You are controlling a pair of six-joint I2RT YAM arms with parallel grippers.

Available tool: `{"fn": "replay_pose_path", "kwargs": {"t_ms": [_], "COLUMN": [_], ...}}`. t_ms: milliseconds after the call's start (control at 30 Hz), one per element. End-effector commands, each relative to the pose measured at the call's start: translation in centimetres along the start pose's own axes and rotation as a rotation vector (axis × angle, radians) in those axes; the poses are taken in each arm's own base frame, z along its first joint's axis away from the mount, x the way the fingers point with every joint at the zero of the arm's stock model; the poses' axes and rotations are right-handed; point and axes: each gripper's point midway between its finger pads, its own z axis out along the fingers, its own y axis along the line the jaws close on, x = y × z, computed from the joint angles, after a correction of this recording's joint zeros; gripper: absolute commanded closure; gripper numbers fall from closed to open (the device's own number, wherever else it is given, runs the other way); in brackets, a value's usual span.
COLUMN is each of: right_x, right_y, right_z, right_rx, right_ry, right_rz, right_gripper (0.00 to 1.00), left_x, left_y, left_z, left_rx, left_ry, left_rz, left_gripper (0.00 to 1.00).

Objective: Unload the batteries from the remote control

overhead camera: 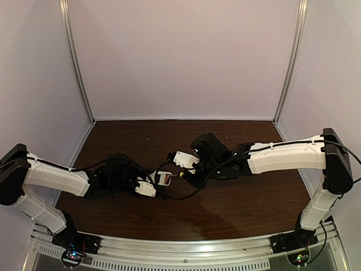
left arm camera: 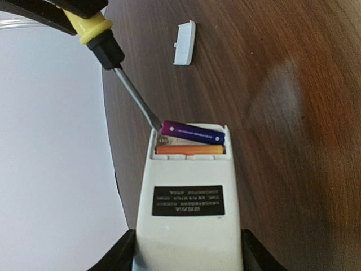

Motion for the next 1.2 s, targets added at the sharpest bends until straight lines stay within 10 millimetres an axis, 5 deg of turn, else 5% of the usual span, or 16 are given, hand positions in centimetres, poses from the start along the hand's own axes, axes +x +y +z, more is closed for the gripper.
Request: {"fn": "replay_pose_path", "kwargs": {"t_ms": [0, 700, 867, 1167], "right_x": [2.3, 2.3, 1.2, 2.0], "right_y": [1.5, 0.9, -0.3, -6.3], "right_z": [0.4, -0.2, -2.3, -9.3], "right_rx": [-0.058, -0.034, -0.004, 0.147], "right_ry": [0.08, 0.092, 0.055, -0.041], "right_rz": [0.0, -0.002, 0.009, 0.157], "right_gripper": [1.0, 1.0, 1.0, 1.0], "left_x": [-0.6, -0.5, 0.1, 0.1], "left_y": [4.8, 5.2, 5.7, 6.6], "left_z": [-0.4, -0.5, -0.5, -1.0], "left_rx": [-0.164, -0.175, -0.186, -0.214], "left_ry": [-0.023, -0.016, 0.002, -0.031], "left_rz": [-0.047, -0.061, -0.073, -0.142], "left_gripper": [1.0, 1.0, 1.0, 1.0]}}
